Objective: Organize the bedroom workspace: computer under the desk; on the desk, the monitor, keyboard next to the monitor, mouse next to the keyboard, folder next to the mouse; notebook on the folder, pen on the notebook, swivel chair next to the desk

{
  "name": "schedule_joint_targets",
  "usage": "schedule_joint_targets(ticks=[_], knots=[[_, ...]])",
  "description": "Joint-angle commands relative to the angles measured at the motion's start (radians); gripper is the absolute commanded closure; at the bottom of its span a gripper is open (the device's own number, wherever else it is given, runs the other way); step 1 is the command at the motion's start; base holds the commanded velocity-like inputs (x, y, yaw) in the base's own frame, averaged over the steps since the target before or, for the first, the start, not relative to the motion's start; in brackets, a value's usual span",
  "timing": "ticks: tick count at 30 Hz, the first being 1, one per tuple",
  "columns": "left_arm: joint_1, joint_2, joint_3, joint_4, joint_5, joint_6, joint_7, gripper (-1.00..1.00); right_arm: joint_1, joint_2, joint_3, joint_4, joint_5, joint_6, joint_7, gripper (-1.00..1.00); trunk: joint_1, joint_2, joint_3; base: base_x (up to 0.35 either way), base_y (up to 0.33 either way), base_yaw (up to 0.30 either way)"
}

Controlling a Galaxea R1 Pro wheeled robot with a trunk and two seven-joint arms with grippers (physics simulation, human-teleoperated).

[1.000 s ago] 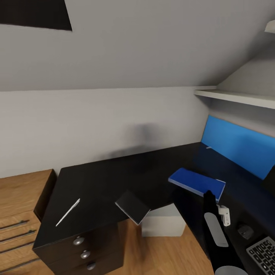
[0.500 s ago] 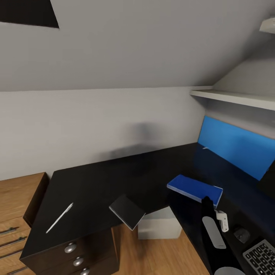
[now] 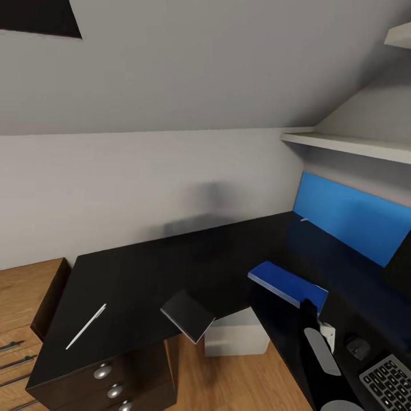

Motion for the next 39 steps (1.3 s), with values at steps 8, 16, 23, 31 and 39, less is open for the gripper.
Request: schedule_joint_targets(ticks=[8, 16, 23, 31, 39], knots=[[-0.001, 0.000, -0.009, 0.000, 0.004, -0.002, 0.007, -1.00, -0.001, 0.002, -0.001, -0.001, -0.009, -0.005, 0.017, 1.00, 0.000, -0.001, -0.001, 0.000, 0.000, -0.020], [-0.001, -0.001, -0.009, 0.000, 0.004, -0.002, 0.007, -1.00, -0.001, 0.002, 0.001, -0.002, -0.009, -0.005, 0.018, 1.00, 0.000, -0.001, -0.001, 0.000, 0.000, -0.108], [-0.001, 0.000, -0.009, 0.000, 0.005, -0.002, 0.007, -1.00, -0.001, 0.002, 0.003, -0.002, -0.007, -0.006, 0.019, 1.00, 0.000, -0.001, -0.001, 0.000, 0.000, -0.034], [-0.001, 0.000, -0.009, 0.000, 0.005, -0.002, 0.007, -1.00, -0.001, 0.004, 0.003, -0.004, -0.004, -0.009, 0.020, 1.00, 0.000, -0.001, -0.004, 0.000, 0.000, -0.066], [-0.001, 0.000, -0.009, 0.000, 0.005, -0.002, 0.008, -1.00, -0.001, 0.002, 0.003, -0.005, -0.007, -0.008, 0.042, 1.00, 0.000, -0.001, -0.005, 0.000, 0.000, -0.065]])
